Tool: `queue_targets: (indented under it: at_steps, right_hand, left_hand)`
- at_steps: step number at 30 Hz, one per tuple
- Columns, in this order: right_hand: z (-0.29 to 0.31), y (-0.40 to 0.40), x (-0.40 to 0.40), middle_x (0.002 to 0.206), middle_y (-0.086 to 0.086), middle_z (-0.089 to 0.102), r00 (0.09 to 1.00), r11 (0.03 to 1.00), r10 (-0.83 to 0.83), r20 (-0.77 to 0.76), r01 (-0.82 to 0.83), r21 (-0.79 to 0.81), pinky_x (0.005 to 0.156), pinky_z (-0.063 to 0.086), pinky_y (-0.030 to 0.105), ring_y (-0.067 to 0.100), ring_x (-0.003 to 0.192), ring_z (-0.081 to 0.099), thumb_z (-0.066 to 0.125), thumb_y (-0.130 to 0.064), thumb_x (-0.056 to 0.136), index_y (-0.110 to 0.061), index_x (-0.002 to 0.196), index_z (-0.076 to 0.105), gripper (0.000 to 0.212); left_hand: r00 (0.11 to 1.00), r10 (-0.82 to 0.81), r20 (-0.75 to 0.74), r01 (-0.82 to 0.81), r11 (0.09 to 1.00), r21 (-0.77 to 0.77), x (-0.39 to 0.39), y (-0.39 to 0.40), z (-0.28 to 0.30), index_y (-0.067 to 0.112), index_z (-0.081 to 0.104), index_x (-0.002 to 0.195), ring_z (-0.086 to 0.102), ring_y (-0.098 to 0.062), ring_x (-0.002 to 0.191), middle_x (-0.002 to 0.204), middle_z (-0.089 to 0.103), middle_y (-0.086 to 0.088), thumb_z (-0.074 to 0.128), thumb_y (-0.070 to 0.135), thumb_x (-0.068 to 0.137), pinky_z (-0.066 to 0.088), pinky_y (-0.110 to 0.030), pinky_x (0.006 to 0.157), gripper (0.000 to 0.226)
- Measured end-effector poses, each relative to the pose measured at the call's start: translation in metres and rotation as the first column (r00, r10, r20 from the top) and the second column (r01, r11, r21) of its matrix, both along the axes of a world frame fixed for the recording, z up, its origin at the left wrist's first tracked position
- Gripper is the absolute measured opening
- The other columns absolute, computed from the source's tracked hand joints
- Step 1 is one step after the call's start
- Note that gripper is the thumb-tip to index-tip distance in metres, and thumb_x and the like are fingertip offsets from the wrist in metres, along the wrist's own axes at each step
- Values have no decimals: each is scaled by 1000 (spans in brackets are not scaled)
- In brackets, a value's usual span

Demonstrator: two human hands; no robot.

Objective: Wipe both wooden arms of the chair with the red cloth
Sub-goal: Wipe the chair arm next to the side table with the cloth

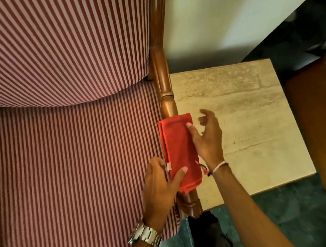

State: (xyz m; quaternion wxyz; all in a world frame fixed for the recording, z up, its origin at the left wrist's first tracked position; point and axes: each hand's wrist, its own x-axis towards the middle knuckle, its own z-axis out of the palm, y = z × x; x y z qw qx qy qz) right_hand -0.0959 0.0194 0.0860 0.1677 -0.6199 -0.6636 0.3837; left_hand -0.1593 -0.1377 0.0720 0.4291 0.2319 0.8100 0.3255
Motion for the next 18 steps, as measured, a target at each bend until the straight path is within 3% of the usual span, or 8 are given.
queue_targets:
  at_steps: [2,3,5,6,8,10,12,18]
  right_hand:
    - [1,-18,2,143,0,53,999,970,35,-15,-31,240,104,43,24,13,133,51,51,-32,105,-21,146,43,43]
    - [-2,-29,2,151,-2,48,995,947,96,13,-95,306,112,39,27,12,141,45,45,-33,107,-23,149,40,44]
    - [-12,-53,0,167,1,30,946,898,273,175,-316,306,126,27,35,13,156,26,37,-32,109,-20,159,30,51]
    - [-19,-64,-2,172,4,18,888,864,362,283,-433,255,130,20,39,15,160,14,36,-30,109,-17,162,22,56]
    - [-38,-81,-7,173,8,1,749,796,436,498,-579,175,132,15,46,20,161,-1,37,-28,109,-11,163,9,63]
    - [-51,-84,-12,173,10,-2,695,784,393,601,-595,176,131,17,49,24,161,-1,40,-26,108,-10,163,4,68]
    - [-57,-73,-19,173,11,2,703,776,351,618,-588,229,130,19,48,26,161,3,39,-27,108,-10,163,5,68]
    - [-59,-27,-55,173,14,4,715,757,319,622,-587,287,130,18,49,28,161,3,33,-30,111,-8,163,7,62]
  left_hand:
    - [975,-15,-220,23,999,35,-22,-13,-17,26,47,123,55,-5,102,118,55,10,46,74,89,47,-20,79,59]
    - [931,-46,-361,61,998,29,-37,-21,-32,23,49,127,56,-8,106,122,57,5,40,70,93,48,-23,84,58]
    - [792,-182,-582,179,982,-64,-76,-37,-67,15,49,137,57,-26,127,140,57,-12,39,56,100,53,-42,102,56]
    - [724,-273,-634,242,960,-137,-97,-43,-85,11,46,144,49,-34,140,152,48,-20,40,50,101,47,-50,112,58]
    - [610,-469,-639,401,878,-261,-131,-56,-122,10,36,155,27,-37,155,166,27,-22,34,45,103,33,-57,123,63]
    - [515,-603,-609,511,787,-347,-143,-68,-156,12,24,160,15,-34,158,170,13,-19,22,49,103,29,-57,125,68]
    - [455,-596,-662,502,785,-361,-142,-73,-181,14,19,162,13,-32,158,171,12,-17,20,49,105,26,-55,126,67]
    - [399,-493,-773,464,836,-294,-140,-75,-204,15,12,163,12,-29,160,172,12,-15,20,48,107,17,-49,129,66]
